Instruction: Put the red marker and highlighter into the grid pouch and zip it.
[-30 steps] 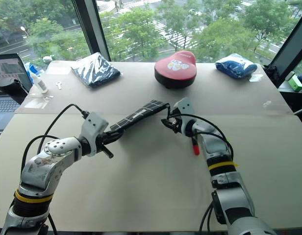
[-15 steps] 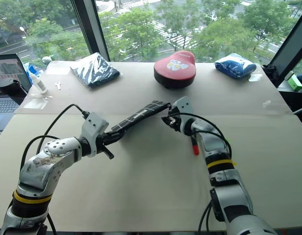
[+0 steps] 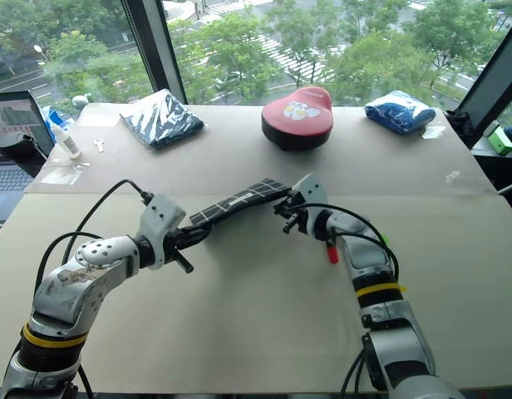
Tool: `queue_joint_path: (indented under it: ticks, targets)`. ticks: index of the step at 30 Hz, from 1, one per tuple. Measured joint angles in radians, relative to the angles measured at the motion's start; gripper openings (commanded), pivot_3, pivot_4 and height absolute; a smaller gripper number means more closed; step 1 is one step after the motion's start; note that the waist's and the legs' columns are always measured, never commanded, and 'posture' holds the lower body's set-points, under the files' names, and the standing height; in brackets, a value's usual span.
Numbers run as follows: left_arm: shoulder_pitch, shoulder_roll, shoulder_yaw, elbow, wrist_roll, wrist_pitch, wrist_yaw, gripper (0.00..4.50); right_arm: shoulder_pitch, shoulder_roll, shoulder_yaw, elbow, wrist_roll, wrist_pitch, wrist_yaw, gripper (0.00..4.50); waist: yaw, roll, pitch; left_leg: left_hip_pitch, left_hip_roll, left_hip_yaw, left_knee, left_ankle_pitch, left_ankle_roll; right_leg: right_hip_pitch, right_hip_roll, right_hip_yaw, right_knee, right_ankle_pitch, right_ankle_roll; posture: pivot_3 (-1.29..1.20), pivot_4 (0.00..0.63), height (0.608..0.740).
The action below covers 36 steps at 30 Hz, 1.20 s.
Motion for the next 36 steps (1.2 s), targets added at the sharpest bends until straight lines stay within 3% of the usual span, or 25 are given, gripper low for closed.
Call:
queue_joint_path:
  ticks: [16,28,36]
  targets:
    - [-0.014,-0.001,-0.027,0.034,0.000,-0.029,-0.011,0.00,-0.008,0.026,0.050,-0.027,-0.021,0.066,-0.038,0.02,0.000,0.000,0.000,0.001,0.000,0.000,0.000,0.001,-0.002,0.000,0.000,0.000,0.001,0.000,0.000,0.00,0.150,0.740]
    - [-0.036,0.014,-0.062,0.059,0.001,-0.058,-0.052,0.00,-0.162,0.044,0.028,-0.049,0.077,0.188,0.043,0.02,0.001,0.000,0.000,0.001,0.000,-0.001,0.000,0.001,-0.002,0.000,0.001,-0.003,0.000,0.000,0.000,0.00,0.150,0.740]
    - [-0.045,0.018,-0.067,0.085,0.004,-0.067,-0.060,0.00,-0.089,0.019,0.201,-0.060,-0.008,0.188,0.100,0.02,0.000,0.000,0.000,0.000,-0.001,-0.001,0.000,0.001,-0.002,0.000,0.000,-0.002,0.001,0.000,0.000,0.00,0.150,0.740]
